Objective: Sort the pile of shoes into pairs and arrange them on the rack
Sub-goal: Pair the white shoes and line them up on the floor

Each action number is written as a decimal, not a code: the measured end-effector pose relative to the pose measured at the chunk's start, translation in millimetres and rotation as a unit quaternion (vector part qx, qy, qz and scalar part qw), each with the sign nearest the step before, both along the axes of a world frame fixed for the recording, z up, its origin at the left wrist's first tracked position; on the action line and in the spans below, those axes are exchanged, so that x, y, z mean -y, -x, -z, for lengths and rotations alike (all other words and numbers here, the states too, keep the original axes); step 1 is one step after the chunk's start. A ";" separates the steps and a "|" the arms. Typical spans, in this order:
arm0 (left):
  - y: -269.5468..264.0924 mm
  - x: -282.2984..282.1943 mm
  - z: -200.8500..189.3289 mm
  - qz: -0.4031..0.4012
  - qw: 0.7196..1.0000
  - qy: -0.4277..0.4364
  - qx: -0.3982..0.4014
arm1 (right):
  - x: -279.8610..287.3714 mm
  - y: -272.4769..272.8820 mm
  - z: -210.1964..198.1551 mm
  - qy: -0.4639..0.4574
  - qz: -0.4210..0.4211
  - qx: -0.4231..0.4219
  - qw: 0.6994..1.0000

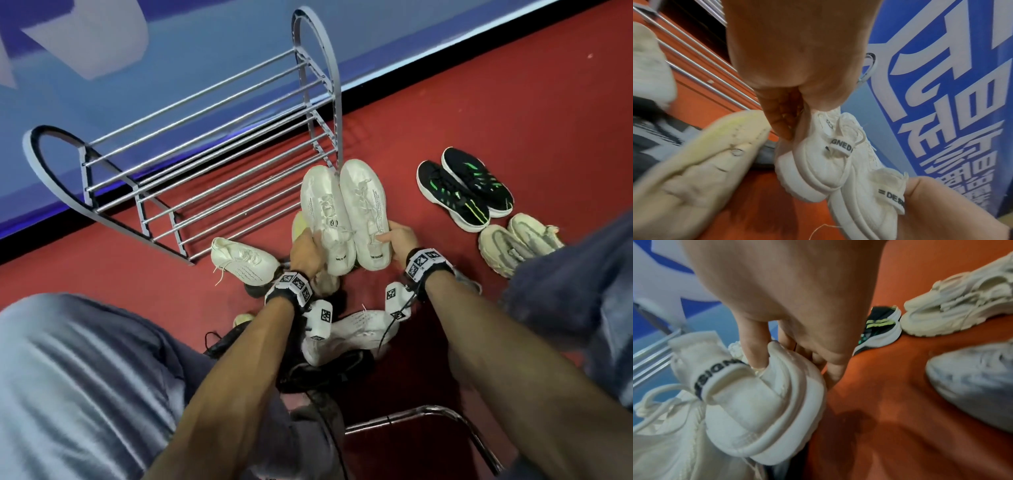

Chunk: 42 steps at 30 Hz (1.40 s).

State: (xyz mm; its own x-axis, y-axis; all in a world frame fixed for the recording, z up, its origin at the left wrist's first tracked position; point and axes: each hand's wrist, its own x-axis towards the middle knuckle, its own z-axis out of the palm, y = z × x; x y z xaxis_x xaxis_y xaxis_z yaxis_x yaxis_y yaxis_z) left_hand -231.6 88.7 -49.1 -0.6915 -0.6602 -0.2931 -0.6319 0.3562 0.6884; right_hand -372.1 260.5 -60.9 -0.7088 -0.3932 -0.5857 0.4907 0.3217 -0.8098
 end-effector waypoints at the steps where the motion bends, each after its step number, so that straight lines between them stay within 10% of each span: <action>1: 13.2 -8.4 -2.2 0.011 1.000 -0.009 -0.013 | -11.6 8.0 -9.0 -0.008 0.012 -0.010 1.000; 14: 146.1 -100.5 69.6 0.092 0.982 -0.153 0.059 | -119.0 90.2 13.4 -0.137 0.002 -0.101 0.985; 25: 132.7 -90.1 144.2 0.069 0.971 -0.208 0.094 | -103.7 119.7 118.0 -0.229 -0.092 0.007 0.969; 42: 162.1 -84.2 197.6 -0.031 0.970 -0.240 0.022 | -73.5 187.4 126.7 -0.233 -0.184 -0.082 0.951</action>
